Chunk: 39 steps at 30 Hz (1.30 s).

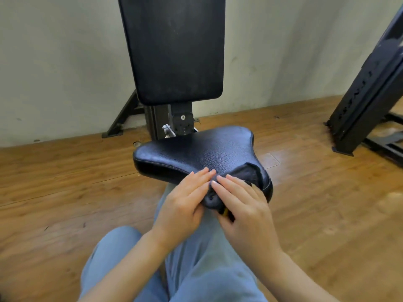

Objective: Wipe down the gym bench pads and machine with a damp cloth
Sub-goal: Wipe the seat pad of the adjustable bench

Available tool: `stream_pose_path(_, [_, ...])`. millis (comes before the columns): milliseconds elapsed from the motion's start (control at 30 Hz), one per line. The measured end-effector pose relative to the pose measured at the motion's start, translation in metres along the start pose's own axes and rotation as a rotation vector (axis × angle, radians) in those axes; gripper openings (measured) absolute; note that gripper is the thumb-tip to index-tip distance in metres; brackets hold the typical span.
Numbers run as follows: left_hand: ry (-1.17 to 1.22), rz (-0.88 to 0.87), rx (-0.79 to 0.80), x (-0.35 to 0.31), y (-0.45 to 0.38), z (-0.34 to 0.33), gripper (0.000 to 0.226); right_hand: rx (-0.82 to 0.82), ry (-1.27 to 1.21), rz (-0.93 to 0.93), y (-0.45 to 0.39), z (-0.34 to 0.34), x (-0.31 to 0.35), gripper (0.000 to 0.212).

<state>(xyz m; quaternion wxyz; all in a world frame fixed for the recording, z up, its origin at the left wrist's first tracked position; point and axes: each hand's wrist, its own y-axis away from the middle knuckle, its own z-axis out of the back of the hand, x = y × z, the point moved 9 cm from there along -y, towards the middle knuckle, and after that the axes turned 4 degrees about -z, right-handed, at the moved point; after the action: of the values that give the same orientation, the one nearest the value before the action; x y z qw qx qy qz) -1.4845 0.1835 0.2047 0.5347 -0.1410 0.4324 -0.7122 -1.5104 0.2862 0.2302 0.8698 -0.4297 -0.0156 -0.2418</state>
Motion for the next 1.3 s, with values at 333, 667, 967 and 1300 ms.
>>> stream_pose_path(333, [-0.007, -0.189, 0.157, -0.041, -0.018, -0.035, 0.045, -0.118, -0.251, -0.030, 0.024, 0.035, -0.044, 0.045])
stream_pose_path(667, [0.071, -0.218, 0.199, -0.007, -0.016, -0.009, 0.041, 0.130, -0.035, -0.025, 0.010, 0.014, -0.030, 0.049])
stream_pose_path(967, [0.060, -0.193, 0.299, -0.040, -0.008, -0.014, 0.063, -0.040, -0.253, -0.022, 0.030, 0.029, -0.037, 0.029])
stream_pose_path(1300, [0.128, -0.043, -0.013, 0.003, 0.009, -0.002, 0.068, 0.017, -0.138, 0.081, 0.011, 0.024, -0.017, 0.026])
